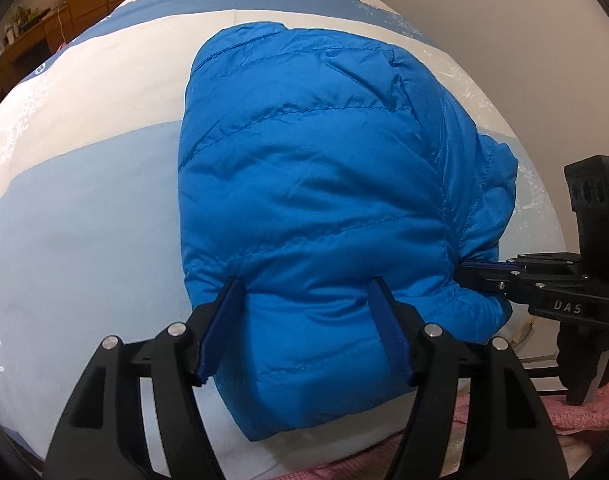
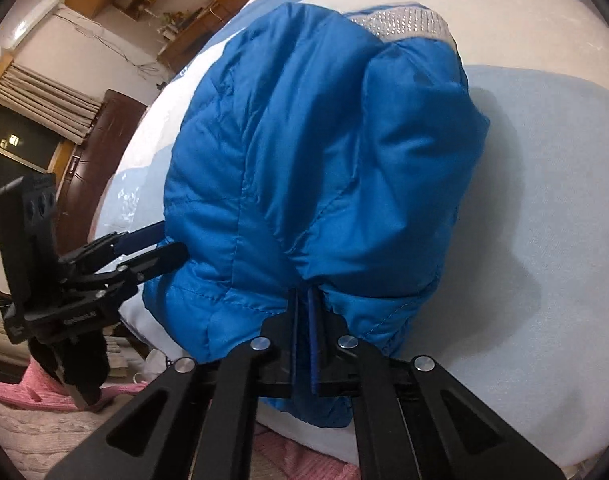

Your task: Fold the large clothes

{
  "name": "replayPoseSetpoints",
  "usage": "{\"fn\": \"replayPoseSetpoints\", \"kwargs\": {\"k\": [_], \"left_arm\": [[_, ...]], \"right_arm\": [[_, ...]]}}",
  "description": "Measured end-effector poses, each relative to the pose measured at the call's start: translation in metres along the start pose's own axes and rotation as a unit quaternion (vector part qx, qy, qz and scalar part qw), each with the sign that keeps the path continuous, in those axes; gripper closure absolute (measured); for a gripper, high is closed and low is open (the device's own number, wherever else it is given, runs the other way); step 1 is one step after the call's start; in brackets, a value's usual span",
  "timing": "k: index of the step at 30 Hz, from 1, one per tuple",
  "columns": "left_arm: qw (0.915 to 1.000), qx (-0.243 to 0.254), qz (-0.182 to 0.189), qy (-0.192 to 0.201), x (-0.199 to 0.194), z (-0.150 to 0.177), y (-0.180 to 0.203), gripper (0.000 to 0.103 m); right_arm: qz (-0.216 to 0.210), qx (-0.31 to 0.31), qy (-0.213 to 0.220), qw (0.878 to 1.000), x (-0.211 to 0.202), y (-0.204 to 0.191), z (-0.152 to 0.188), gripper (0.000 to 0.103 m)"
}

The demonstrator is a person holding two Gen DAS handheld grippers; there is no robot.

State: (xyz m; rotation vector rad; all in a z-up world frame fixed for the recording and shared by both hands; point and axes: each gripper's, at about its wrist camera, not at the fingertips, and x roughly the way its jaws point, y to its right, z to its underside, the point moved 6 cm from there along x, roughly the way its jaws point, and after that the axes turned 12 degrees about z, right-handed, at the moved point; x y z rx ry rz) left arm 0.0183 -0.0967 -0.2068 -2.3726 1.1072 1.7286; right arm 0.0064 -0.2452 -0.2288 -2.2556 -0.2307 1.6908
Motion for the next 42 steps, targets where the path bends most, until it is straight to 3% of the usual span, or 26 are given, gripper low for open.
{"fn": "replayPoseSetpoints", "kwargs": {"k": [3,6,8,11,13,15,17,23,26,29,32,35,39,42], "left_arm": [[0.9997,-0.006,0.025,-0.001,-0.013,-0.017,-0.001,0.042],[0.9981,-0.020,0.050,0.029,-0.034,-0.053,-0.009,0.042],[0.9974,-0.022,0.054,0.042,-0.037,-0.080,-0.014,0.042],[0.9961,-0.041,0.066,0.042,-0.025,-0.113,-0.022,0.043],[0.9947,-0.058,0.078,0.032,-0.010,-0.130,-0.027,0.046],[0.9944,-0.066,0.082,0.014,0.009,-0.143,-0.031,0.048],[0.9940,-0.074,0.080,-0.006,0.029,-0.144,-0.037,0.049],[0.9950,-0.068,0.068,-0.027,0.069,-0.139,-0.048,0.047],[0.9954,-0.068,0.060,-0.031,0.079,-0.144,-0.052,0.047],[0.9951,-0.067,0.066,-0.030,0.072,-0.146,-0.050,0.049],[0.9946,-0.071,0.075,-0.013,0.043,-0.138,-0.050,0.047],[0.9950,-0.069,0.072,0.007,0.011,-0.124,-0.061,0.038],[0.9927,-0.084,0.086,0.002,-0.006,-0.095,-0.079,0.030],[0.9830,-0.115,0.143,-0.006,-0.004,-0.073,-0.084,0.026]], "right_arm": [[0.004,-0.015,0.000,1.000,-0.026,0.004,-0.006,0.097],[0.019,-0.043,0.047,0.998,-0.060,0.001,-0.024,0.086],[0.021,-0.046,0.073,0.996,-0.070,-0.005,-0.050,0.086],[0.042,-0.043,0.091,0.994,-0.065,-0.002,-0.083,0.086],[0.043,-0.033,0.085,0.995,-0.052,0.000,-0.101,0.086],[0.072,-0.029,0.080,0.994,-0.036,0.007,-0.112,0.086],[0.089,-0.016,0.068,0.994,-0.017,0.017,-0.116,0.088],[0.086,0.025,0.060,0.994,0.026,0.039,-0.117,0.094],[0.092,0.023,0.068,0.993,0.032,0.040,-0.117,0.095],[0.065,0.043,0.069,0.995,0.022,0.047,-0.115,0.094],[0.038,0.062,0.080,0.994,-0.008,0.055,-0.104,0.082],[0.047,0.065,0.105,0.991,-0.046,0.060,-0.085,0.048],[0.020,0.088,0.086,0.992,-0.065,0.068,-0.054,0.021],[0.007,0.107,0.055,0.993,-0.055,0.072,-0.033,0.017]]}}
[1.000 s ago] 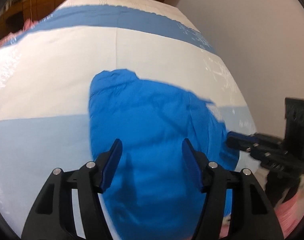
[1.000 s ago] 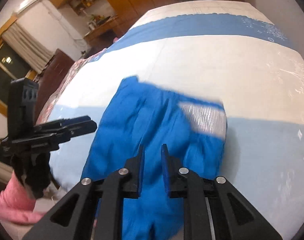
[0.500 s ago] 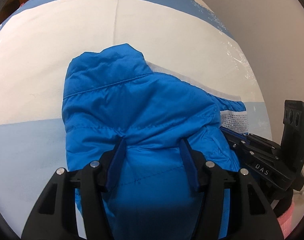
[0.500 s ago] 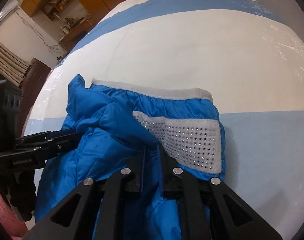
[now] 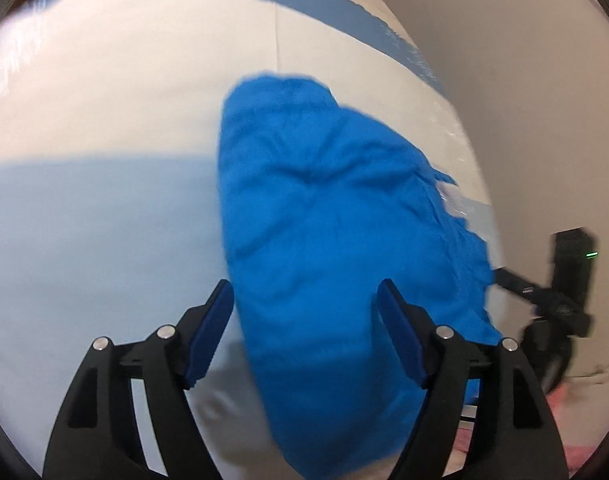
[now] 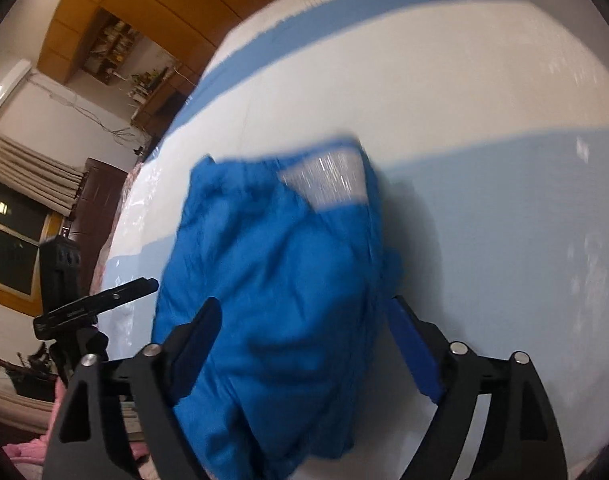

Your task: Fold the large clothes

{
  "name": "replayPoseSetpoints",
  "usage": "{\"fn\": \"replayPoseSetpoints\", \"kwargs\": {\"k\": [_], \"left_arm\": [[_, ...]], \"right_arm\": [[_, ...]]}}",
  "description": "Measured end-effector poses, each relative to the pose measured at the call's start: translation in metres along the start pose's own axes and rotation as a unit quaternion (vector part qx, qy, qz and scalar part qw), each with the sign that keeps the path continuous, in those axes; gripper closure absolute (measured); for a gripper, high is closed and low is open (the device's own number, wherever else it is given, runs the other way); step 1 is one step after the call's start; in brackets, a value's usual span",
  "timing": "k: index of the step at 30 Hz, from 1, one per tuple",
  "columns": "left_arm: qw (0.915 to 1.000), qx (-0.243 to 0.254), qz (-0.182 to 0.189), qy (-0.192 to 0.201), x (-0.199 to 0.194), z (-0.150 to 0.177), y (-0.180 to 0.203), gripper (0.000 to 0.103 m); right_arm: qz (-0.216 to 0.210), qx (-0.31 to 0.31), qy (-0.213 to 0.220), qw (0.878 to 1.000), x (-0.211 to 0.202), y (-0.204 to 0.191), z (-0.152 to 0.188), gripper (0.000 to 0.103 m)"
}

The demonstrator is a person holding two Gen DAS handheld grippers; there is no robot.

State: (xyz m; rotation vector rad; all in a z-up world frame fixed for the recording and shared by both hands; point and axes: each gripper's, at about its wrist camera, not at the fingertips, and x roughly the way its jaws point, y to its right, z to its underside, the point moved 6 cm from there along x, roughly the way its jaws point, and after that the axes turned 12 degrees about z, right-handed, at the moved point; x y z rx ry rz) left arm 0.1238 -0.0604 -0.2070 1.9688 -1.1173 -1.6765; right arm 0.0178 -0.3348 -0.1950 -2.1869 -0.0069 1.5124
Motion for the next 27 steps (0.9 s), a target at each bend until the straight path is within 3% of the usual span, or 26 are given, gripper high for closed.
{"fn": "replayPoseSetpoints", "kwargs": {"k": [4,9,14,16,19,21,27], "left_arm": [[0.9992,-0.010,0.038,-0.003,0.013,0.017,-0.003,0.020],[0.9988,-0.013,0.047,-0.008,0.035,0.018,-0.007,0.007],[0.9954,-0.036,0.088,-0.014,0.057,0.018,-0.017,0.004],[0.9934,-0.046,0.105,-0.012,0.060,0.019,-0.020,0.004],[0.9954,-0.028,0.092,-0.001,0.057,0.023,-0.015,0.012],[0.9961,-0.020,0.086,0.000,0.050,0.027,-0.012,0.022],[0.9967,0.008,0.080,0.013,0.044,0.031,0.002,0.039]], "right_arm": [[-0.029,0.029,-0.034,0.999,0.018,0.012,0.020,0.014],[-0.092,0.080,-0.062,0.991,0.042,0.023,0.030,0.013],[-0.144,0.109,-0.076,0.981,0.060,0.029,0.040,0.011],[-0.147,0.104,-0.071,0.981,0.061,0.028,0.041,0.012],[-0.168,0.110,-0.076,0.977,0.064,0.025,0.046,0.025],[-0.172,0.111,-0.073,0.976,0.064,0.025,0.048,0.035],[-0.165,0.094,-0.051,0.980,0.055,0.017,0.051,0.052]]}}
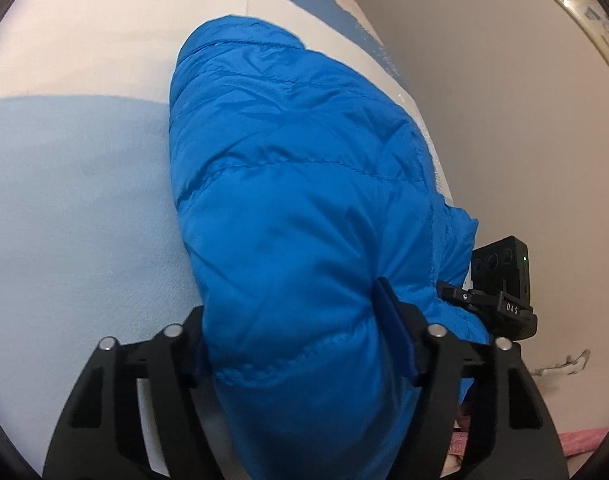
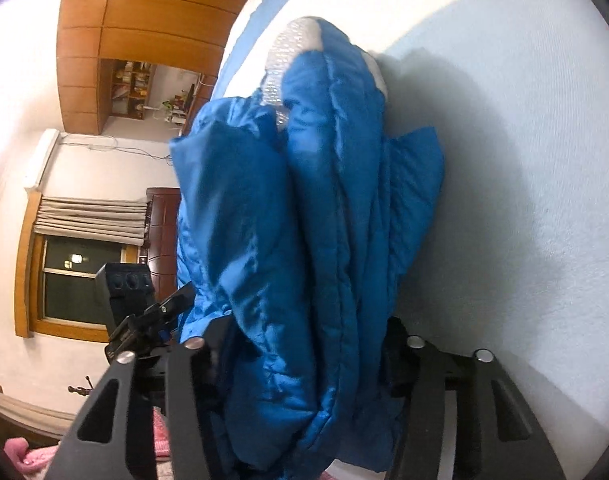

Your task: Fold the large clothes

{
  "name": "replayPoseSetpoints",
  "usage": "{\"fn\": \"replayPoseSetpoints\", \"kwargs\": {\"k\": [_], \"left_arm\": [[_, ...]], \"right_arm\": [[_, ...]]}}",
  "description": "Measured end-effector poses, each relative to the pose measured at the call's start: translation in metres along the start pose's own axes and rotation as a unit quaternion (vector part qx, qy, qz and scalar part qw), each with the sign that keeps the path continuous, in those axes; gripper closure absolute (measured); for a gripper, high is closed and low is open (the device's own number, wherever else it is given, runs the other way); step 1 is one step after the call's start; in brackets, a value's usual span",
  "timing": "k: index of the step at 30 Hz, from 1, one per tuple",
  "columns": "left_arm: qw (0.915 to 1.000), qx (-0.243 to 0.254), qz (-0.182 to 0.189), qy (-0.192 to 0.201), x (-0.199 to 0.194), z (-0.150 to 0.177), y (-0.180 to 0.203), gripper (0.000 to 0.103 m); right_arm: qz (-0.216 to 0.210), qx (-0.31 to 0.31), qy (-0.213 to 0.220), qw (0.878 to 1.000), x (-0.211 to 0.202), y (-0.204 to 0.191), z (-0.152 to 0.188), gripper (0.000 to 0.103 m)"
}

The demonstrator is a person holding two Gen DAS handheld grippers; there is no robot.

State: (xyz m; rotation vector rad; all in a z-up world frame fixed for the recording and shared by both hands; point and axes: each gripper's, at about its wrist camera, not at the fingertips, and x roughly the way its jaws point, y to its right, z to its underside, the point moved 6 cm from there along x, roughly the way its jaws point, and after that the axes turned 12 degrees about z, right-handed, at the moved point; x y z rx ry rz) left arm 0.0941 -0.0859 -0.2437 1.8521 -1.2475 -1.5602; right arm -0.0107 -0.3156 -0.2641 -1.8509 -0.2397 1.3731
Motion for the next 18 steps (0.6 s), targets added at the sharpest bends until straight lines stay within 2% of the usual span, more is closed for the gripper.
{"fn": "replayPoseSetpoints", "kwargs": {"k": [7,15,18], "left_arm": [[0.9998,0.015,0.015,0.005,-0.019,0.000,-0.005,0.046],[0.9995,0.020,0.023,-0.005,-0.012,0.001,-0.015,0.046],[0.9995,0.023,0.019,-0.008,-0.006,-0.003,-0.007,0.046]], "right_arm": [[0.009,-0.018,0.021,1.000,-0.008,-0.012,0.007,0.057],[0.022,-0.019,0.027,0.999,-0.002,-0.023,0.009,0.057],[0.024,-0.017,0.031,0.999,-0.002,-0.022,0.008,0.057]]}}
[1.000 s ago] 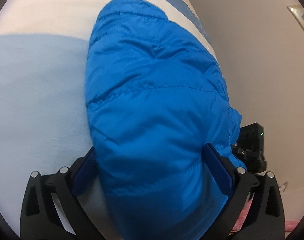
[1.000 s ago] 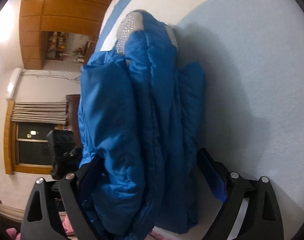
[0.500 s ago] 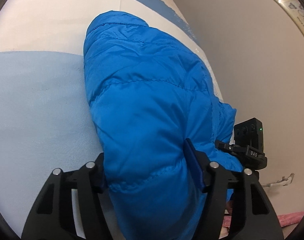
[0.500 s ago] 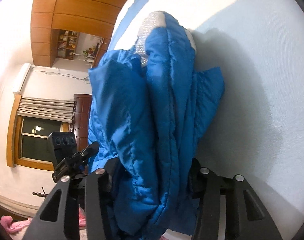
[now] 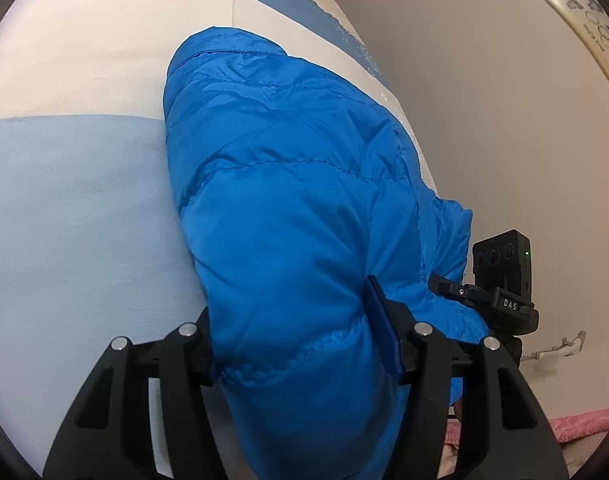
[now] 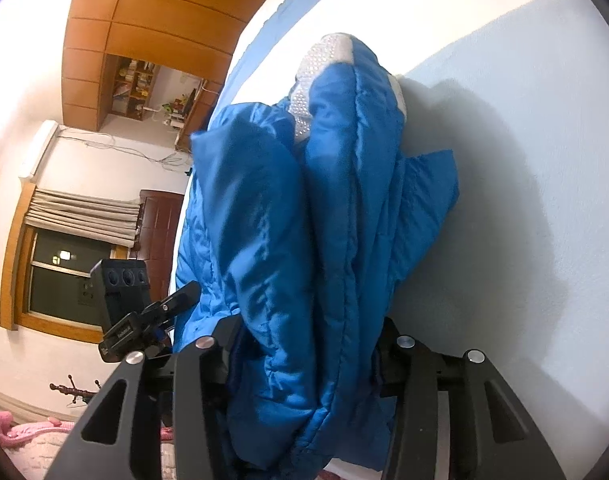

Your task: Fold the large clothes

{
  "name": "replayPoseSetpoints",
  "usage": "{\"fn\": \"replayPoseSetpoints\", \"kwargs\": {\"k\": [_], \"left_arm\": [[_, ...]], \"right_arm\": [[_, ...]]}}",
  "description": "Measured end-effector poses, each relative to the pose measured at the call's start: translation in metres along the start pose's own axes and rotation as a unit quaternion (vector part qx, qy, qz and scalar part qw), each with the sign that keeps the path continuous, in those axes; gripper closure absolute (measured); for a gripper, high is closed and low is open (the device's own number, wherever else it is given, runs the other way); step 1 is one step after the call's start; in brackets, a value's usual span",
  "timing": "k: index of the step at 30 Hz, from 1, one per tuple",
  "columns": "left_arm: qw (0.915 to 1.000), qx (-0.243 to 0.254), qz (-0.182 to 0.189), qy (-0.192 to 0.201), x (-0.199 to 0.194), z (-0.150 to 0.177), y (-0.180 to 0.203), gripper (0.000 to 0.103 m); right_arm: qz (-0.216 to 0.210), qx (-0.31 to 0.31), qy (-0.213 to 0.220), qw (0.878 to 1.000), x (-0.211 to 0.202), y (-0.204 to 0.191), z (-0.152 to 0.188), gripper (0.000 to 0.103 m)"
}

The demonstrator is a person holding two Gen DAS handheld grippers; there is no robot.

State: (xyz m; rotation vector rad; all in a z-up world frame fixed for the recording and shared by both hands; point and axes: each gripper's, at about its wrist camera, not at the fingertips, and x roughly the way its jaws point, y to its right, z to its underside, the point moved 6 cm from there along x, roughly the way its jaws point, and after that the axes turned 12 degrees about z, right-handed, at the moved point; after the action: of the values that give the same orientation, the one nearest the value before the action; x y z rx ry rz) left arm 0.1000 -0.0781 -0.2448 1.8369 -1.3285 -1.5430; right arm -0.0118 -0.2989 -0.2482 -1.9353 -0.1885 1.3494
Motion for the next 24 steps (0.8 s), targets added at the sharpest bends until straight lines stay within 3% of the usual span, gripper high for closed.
{"fn": "replayPoseSetpoints", "kwargs": {"k": [13,18,24], "left_arm": [[0.9971,0.063,-0.027,0.032,-0.052,-0.054,0.021,0.046],[0.9955,0.069,-0.037,0.054,-0.077,-0.090,0.005,0.046],[0.9931,0.060,-0.055,0.085,-0.104,-0.146,-0.040,0.046]], "right_arm": [[-0.003,-0.050,0.032,0.998,-0.006,-0.068,-0.033,0.058],[-0.003,-0.079,0.029,0.996,0.015,-0.105,-0.069,0.058],[-0.004,-0.109,0.019,0.994,0.065,-0.155,-0.123,0.058]]}}
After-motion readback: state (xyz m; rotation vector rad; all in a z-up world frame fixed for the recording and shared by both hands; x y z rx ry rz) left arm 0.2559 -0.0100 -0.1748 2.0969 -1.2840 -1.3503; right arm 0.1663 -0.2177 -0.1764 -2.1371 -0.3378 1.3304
